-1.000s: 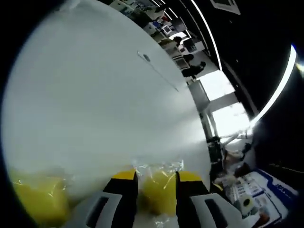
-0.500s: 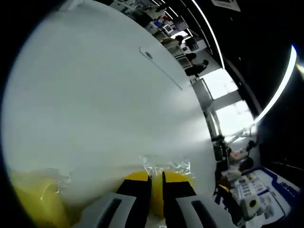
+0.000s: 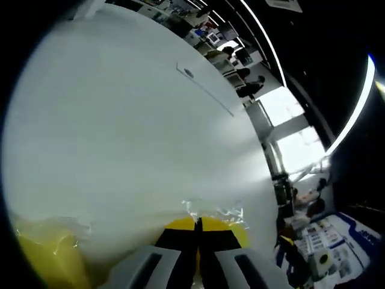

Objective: Compare the silicone blocks by pressing each to a similar depth, holding the contact briefly, and releasing to observe deformation and rebound differences across the visible hardness samples.

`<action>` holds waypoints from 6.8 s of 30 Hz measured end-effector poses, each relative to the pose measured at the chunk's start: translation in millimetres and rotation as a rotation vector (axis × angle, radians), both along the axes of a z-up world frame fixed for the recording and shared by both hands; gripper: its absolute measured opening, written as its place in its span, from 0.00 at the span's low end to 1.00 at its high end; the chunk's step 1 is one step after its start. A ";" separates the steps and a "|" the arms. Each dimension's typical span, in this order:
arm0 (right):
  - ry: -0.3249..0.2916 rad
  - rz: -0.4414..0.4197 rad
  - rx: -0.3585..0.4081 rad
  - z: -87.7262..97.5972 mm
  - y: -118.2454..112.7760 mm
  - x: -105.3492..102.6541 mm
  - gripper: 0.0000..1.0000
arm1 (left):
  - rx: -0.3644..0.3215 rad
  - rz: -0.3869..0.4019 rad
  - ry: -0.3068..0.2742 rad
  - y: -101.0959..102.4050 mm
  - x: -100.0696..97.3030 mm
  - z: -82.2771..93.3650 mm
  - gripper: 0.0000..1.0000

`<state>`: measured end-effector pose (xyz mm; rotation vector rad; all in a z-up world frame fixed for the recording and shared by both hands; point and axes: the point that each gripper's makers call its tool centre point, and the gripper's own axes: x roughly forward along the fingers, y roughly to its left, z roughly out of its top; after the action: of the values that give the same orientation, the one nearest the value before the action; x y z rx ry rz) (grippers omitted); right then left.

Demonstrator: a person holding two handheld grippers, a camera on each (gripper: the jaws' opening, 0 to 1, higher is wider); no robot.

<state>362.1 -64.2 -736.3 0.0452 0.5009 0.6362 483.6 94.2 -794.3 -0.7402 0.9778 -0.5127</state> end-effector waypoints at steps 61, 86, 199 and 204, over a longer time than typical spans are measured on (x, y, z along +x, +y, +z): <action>-0.212 0.016 0.100 108.6 18.4 48.8 0.96 | -0.011 -0.363 -0.835 -17.8 -5.3 273.1 0.00; -0.360 0.290 0.252 191.9 87.6 63.9 0.96 | -0.100 -0.416 -0.852 -23.0 -40.8 310.3 0.00; -0.060 0.501 0.410 184.2 136.6 40.6 0.02 | -0.038 -0.460 -0.928 -11.4 -61.7 297.4 0.00; -0.055 0.497 0.403 182.9 136.0 42.5 0.02 | -0.049 -0.456 -0.920 -11.2 -59.3 296.3 0.00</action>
<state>404.6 71.8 -553.4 0.2900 0.3223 1.2164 424.3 83.0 -498.0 -0.2420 0.2513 -1.1489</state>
